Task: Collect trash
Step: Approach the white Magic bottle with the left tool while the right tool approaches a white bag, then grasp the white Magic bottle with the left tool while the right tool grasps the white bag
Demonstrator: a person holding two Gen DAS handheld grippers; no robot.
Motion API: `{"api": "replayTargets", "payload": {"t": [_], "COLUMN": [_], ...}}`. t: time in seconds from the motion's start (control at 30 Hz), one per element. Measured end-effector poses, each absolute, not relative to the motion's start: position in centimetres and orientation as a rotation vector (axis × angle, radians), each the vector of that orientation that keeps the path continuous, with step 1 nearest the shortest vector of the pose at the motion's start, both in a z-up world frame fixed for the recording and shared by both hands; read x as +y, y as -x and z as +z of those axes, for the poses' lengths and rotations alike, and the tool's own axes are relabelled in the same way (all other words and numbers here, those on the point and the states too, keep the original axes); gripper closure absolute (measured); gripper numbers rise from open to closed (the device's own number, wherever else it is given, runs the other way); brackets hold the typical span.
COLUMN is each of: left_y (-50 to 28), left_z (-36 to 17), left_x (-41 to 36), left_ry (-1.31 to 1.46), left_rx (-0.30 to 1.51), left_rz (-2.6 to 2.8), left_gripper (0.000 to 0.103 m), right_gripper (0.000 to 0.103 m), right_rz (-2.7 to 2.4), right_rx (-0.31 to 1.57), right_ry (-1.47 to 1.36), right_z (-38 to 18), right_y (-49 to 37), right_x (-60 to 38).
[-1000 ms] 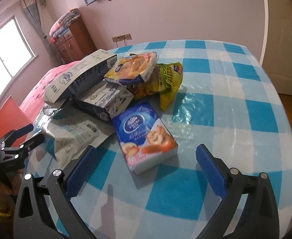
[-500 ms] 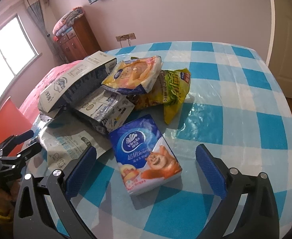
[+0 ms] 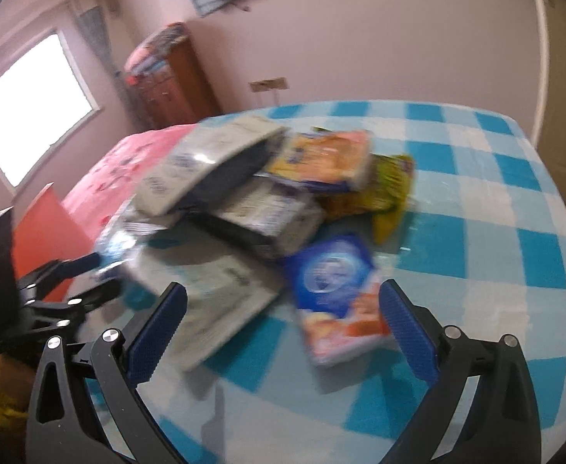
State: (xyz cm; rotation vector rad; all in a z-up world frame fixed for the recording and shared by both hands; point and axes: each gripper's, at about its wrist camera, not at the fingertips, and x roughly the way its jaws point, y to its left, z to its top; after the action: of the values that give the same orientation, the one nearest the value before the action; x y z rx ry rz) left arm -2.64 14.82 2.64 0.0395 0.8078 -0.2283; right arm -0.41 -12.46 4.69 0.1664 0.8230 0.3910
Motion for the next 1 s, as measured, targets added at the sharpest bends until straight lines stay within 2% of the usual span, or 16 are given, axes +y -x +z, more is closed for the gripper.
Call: {"api": "replayTargets", "payload": {"t": [0.3,0.33,0.37,0.4,0.53,0.6,0.67,0.93,0.97,1.0], "left_y": [2.1,2.0,1.9,1.8,1.5,1.5,1.6,3.9,4.3,4.8], "left_z": [2.1,2.1,2.0,2.0,1.6,1.4,1.3,1.3,1.3,1.3], "left_x": [15.3,15.3,15.3,15.3,15.6,15.9,16.1,16.2,16.2,16.3], "left_ry": [-0.026,-0.022,-0.02,-0.02,-0.014,-0.004,0.002,-0.029,-0.035,-0.046], "left_rx": [0.829,0.835,0.839,0.841,0.867,0.872,0.87,0.892,0.895,0.898], "left_rz": [-0.216,-0.216,-0.213,-0.211,-0.189,-0.176,-0.171,-0.192,-0.194,-0.194], "left_gripper": [0.018,0.018,0.018,0.023,0.047,0.054,0.057,0.063,0.063,0.063], "right_gripper": [0.005,0.007,0.013,0.028,0.033,0.041,0.047,0.045,0.042,0.033], "right_rz": [0.555,0.558,0.56,0.565,0.596,0.601,0.6,0.677,0.692,0.694], "right_rx": [0.847,0.864,0.873,0.881,0.915,0.92,0.933,0.965,0.975,0.976], "right_ry": [-0.05,-0.045,-0.047,-0.052,-0.104,-0.089,-0.062,-0.038,-0.046,-0.061], "right_z": [5.5,5.1,4.9,4.7,3.6,3.3,2.8,2.7,2.7,2.8], "right_y": [-0.1,-0.7,-0.8,-1.0,-1.5,-0.9,-0.3,3.1,3.5,3.7], "right_x": [-7.2,-6.7,-6.5,-6.4,-6.2,-6.0,-5.5,-3.4,-3.2,-3.2]}}
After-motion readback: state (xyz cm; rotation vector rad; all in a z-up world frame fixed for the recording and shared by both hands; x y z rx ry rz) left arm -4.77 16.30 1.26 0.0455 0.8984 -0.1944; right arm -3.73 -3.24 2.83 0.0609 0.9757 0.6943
